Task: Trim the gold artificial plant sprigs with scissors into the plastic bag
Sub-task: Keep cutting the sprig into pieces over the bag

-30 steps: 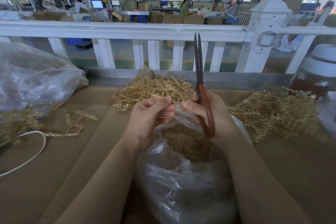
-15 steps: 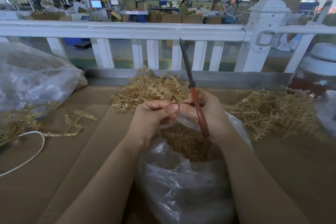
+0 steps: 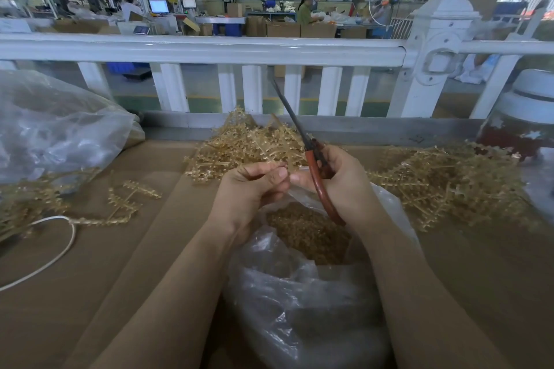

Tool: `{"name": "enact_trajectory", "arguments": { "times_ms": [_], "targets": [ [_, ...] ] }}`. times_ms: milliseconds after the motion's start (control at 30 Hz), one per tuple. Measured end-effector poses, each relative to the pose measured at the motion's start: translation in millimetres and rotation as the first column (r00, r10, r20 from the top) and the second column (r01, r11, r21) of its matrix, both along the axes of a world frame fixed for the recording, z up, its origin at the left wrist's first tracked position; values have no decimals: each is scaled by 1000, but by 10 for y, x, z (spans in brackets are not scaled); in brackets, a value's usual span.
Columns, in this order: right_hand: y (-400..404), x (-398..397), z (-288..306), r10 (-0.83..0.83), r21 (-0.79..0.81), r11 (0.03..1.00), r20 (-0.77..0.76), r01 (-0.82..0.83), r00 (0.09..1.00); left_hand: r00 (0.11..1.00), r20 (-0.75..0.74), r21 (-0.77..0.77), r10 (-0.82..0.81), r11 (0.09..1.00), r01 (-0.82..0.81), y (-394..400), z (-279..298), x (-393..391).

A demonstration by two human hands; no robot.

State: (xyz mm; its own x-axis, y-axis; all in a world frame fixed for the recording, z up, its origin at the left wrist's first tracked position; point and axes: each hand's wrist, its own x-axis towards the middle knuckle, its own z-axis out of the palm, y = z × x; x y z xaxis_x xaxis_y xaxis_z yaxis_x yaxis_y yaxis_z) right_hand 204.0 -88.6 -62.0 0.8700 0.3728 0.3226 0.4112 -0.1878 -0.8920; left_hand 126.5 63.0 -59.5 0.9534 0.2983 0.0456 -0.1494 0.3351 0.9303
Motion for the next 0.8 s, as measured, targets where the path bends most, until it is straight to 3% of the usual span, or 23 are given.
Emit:
{"name": "enact_trajectory", "arguments": {
  "times_ms": [100, 267, 367, 500, 800],
  "targets": [
    [-45, -5, 9, -13, -52, 999, 20, 14, 1000, 998, 27, -22, 52, 998, -51, 51, -4, 22],
    [-107, -2, 79, 41, -285, 959, 167, 8, 985, 985, 62, 32, 160, 986, -162, 106, -28, 45],
    [-75, -5, 82, 136, -364, 929, 153, -72, 979, 982, 67, 75, 178, 980, -183, 109, -45, 54],
    [-69, 5, 26, 134, -471, 880, 129, -58, 983, 982, 94, 5, 165, 986, -166, 115, -32, 57],
    [-56, 34, -70, 9, -453, 889, 170, 70, 985, 978, 204, -154, 31, 988, 0, 168, -44, 34]
  ]
}}
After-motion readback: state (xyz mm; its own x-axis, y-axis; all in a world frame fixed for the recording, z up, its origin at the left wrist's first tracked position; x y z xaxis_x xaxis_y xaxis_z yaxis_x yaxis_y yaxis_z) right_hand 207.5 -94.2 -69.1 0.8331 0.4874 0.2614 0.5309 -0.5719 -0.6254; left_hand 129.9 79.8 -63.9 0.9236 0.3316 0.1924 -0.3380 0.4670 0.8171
